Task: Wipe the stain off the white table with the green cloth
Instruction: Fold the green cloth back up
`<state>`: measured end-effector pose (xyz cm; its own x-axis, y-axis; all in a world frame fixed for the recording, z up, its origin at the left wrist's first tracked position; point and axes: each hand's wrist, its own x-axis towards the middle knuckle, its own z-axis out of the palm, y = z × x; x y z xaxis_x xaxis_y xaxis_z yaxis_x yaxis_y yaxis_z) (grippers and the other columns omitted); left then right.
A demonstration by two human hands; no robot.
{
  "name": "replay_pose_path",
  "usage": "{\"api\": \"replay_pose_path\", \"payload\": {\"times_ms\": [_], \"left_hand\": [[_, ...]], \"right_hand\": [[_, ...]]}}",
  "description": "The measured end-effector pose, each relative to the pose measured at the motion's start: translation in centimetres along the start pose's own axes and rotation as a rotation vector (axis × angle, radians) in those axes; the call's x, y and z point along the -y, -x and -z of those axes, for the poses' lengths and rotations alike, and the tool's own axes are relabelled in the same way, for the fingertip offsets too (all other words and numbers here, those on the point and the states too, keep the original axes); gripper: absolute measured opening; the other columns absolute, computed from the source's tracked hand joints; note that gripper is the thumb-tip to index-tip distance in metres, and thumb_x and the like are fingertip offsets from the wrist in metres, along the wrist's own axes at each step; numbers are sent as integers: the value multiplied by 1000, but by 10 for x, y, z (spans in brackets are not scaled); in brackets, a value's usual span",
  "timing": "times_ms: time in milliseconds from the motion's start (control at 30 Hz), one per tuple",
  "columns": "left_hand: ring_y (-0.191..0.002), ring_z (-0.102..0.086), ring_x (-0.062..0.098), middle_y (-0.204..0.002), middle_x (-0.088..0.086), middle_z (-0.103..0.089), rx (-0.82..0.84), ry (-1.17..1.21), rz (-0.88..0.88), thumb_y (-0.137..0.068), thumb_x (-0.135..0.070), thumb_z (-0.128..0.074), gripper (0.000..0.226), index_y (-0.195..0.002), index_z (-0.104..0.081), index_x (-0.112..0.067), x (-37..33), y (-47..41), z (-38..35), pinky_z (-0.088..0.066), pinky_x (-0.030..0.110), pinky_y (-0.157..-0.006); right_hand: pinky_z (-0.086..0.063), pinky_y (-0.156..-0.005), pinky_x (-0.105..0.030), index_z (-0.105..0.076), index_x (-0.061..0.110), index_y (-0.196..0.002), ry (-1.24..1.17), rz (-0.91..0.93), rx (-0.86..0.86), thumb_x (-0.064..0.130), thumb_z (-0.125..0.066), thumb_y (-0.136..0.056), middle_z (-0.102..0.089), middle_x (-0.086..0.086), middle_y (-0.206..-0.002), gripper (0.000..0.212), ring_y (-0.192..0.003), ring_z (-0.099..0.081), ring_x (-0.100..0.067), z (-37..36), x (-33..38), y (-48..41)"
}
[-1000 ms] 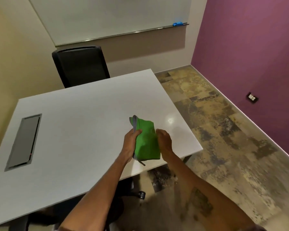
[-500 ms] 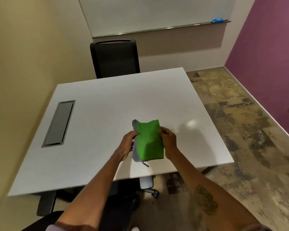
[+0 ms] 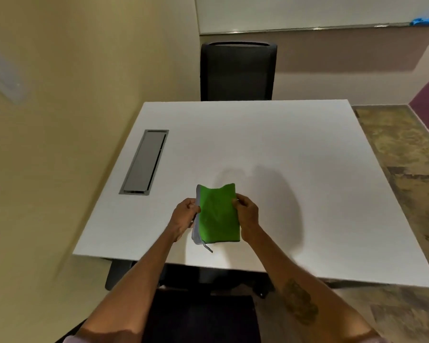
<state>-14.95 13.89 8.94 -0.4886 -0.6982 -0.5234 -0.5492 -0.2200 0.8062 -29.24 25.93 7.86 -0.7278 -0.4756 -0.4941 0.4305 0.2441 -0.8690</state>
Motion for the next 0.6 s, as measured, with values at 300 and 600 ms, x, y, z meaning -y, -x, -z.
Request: {"api": "replay_pose_path", "payload": {"times_ms": [300, 600], "left_hand": [[-84, -60, 23, -91, 5, -68, -236, -118, 2, -89, -4, -55, 24, -108, -69, -11, 49, -35, 108, -45, 30, -73], [-96, -60, 28, -109, 13, -68, -343, -218, 13, -93, 1, -51, 32, -121, -64, -7, 91, -64, 160, -43, 33, -78]], "right_hand": [[-54, -92, -55, -66, 17, -119, 46, -102, 159, 1, -54, -91, -69, -10, -113, 34, -108, -63, -32, -121, -39, -6], [-56, -93, -50, -58, 11, -131, 66, -184, 333, -14, -50, -86, -63, -9, -121, 52, -108, -63, -31, -189, -73, -17]]}}
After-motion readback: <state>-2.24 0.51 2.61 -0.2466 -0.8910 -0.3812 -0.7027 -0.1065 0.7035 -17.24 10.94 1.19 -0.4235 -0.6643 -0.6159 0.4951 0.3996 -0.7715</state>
